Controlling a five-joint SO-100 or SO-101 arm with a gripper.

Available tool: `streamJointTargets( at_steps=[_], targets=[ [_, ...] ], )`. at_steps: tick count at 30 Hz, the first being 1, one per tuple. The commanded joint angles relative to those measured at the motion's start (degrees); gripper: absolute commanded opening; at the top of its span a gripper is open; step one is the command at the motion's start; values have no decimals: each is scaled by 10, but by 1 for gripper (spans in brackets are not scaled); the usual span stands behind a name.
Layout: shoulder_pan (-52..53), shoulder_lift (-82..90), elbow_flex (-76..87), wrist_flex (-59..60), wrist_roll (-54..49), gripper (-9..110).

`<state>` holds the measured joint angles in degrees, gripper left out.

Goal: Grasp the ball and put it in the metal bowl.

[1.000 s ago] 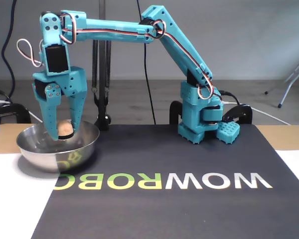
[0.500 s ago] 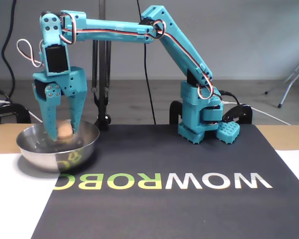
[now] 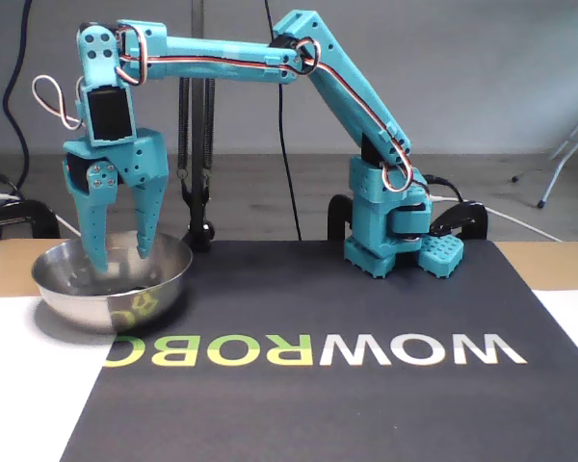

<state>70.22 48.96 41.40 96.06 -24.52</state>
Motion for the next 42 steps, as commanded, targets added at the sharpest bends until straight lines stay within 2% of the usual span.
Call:
streamJointTargets(
  at_steps=[1,10,12,18,21,42],
  targets=[
    [1,4,-18,-2,-4,57],
    [1,4,-18,-2,-4,56],
    [1,4,-18,-2,-5,48],
    [1,4,-18,-2,-5,10],
    [1,4,-18,-1,-5,1],
    [-32,45,-11,3,1,0]
  ],
)
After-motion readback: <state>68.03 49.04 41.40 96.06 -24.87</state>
